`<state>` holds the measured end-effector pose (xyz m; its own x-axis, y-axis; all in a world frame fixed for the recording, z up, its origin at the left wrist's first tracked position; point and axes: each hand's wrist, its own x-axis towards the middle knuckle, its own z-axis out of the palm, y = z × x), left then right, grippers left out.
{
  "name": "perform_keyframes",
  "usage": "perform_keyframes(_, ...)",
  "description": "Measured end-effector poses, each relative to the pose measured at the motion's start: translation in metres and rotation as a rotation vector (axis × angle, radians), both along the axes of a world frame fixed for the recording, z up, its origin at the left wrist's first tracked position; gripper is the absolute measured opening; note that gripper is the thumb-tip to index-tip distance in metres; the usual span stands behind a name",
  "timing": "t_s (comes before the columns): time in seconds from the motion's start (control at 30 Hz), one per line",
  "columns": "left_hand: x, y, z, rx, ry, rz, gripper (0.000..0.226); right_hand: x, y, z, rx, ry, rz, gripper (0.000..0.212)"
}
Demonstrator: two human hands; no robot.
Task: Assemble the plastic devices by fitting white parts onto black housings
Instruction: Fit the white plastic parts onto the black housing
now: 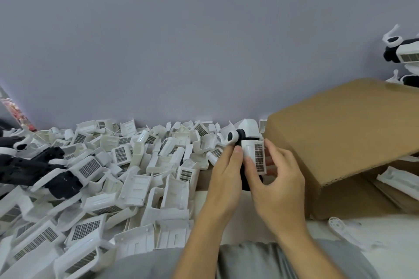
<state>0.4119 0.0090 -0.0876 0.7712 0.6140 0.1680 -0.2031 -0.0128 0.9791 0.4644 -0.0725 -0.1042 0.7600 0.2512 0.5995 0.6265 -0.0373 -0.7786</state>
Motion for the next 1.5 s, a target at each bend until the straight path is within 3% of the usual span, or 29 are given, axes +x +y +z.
perform_keyframes(0.2,-0.002,0.0,0.001,0.026,-0.027,-0.046,0.024,0.0,0.001,-0.002,-0.03,-0.009,0.048,0.057)
perform_keyframes(0.33,-0.002,0.002,0.001,-0.003,-0.051,0.032,0.02,0.0,0.002,-0.004,-0.074,0.02,0.159,0.061)
perform_keyframes(0.43,-0.001,0.002,0.002,-0.045,-0.065,0.07,0.02,-0.001,0.002,-0.003,-0.068,0.055,0.218,0.053)
perform_keyframes(0.5,-0.001,0.001,0.002,-0.051,-0.076,0.075,0.022,-0.001,0.003,-0.003,-0.031,0.102,0.242,0.037)
perform_keyframes(0.63,-0.001,0.0,0.003,-0.065,-0.072,0.079,0.025,0.003,0.005,-0.005,0.004,0.228,0.262,0.024)
perform_keyframes(0.87,-0.002,0.003,0.002,-0.093,-0.063,0.003,0.033,0.005,0.003,-0.003,0.193,0.522,0.513,0.026)
perform_keyframes(0.93,-0.002,0.003,0.003,-0.096,-0.077,-0.018,0.033,0.007,0.003,-0.001,0.279,0.61,0.514,0.036)
perform_keyframes(1.03,-0.001,0.002,0.004,-0.078,-0.072,-0.035,0.032,0.011,0.004,-0.001,0.298,0.693,0.472,0.033)
perform_keyframes(1.2,0.0,0.001,0.002,-0.017,-0.001,0.063,0.035,0.01,0.004,-0.002,0.265,0.667,0.467,0.039)
perform_keyframes(1.5,-0.002,0.002,0.004,0.033,0.075,0.121,0.039,0.01,0.005,-0.002,0.212,0.643,0.345,0.024)
